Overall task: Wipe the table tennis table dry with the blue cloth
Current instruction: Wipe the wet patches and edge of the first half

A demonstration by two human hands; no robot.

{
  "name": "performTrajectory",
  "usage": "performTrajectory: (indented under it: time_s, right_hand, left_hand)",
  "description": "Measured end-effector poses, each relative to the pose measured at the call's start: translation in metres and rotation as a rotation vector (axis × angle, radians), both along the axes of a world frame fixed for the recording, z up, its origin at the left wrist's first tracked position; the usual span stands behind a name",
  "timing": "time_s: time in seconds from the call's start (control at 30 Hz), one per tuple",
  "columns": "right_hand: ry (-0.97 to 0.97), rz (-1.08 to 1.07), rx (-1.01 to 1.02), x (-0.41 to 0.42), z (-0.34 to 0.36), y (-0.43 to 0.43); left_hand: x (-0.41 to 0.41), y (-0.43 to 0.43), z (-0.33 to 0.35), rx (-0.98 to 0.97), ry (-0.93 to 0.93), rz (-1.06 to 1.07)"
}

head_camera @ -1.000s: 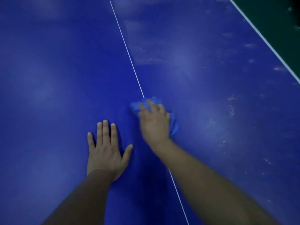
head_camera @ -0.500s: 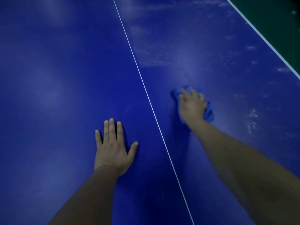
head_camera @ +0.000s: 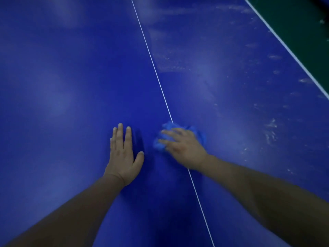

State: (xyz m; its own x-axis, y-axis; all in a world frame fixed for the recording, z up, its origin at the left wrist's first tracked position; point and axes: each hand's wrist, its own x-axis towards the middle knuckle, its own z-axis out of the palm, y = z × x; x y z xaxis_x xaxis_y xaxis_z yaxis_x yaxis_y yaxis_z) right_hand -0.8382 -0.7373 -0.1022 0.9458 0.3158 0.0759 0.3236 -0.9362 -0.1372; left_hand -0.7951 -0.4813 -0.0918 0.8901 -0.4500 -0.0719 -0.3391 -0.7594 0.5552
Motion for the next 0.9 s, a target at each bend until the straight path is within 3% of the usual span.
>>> performTrajectory:
  time_s: [0.13, 0.17, 0.23, 0.3, 0.37, 0.5, 0.57, 0.67, 0.73, 0.8, 0.9]
  right_hand:
    - [-0.006, -0.792, 0.003, 0.007, 0.018, -0.078]
    - [0.013, -0.884, 0.046, 0.009, 0.025, -0.07]
    - [-0.018, -0.796, -0.001, 0.002, 0.03, -0.024]
    - [-0.064, -0.5, -0.043, -0.031, 0.022, 0.036]
    - [0.013, -0.282, 0.001, -0.095, 0.015, 0.087]
    - [0.022, -0.05, 0.048, -0.168, 0.014, 0.071]
    - [0.002, -0.102, -0.06, -0.143, 0.009, 0.026]
    - [0.004, -0.609, -0.057, -0.083, 0.014, -0.019]
    - [0.025, -0.738, 0.013, -0.043, 0.02, -0.019]
    - [0.028, -0.674, 0.025, -0.01, 0.025, 0.006]
    - [0.01, -0.382, 0.023, -0.001, 0.018, 0.084]
  left_hand:
    - [-0.04, 0.015, 0.004, 0.117, -0.058, -0.115]
    - [-0.051, 0.015, 0.003, 0.132, -0.066, -0.131]
    - [-0.071, 0.01, -0.001, 0.159, -0.064, -0.132]
    - [-0.088, 0.002, -0.001, 0.162, -0.051, -0.092]
    - [-0.104, -0.001, -0.001, 0.131, -0.024, -0.06]
    - [-0.137, 0.005, 0.002, 0.073, -0.051, -0.255]
    - [-0.153, 0.007, 0.005, 0.069, -0.075, -0.27]
    - [-0.169, 0.015, 0.007, 0.138, -0.032, -0.113]
    - [-0.171, 0.023, 0.007, 0.215, -0.046, -0.046]
    - [-0.168, 0.033, 0.007, 0.258, -0.068, 0.01]
    - [-0.156, 0.049, 0.005, 0.281, -0.079, 0.149]
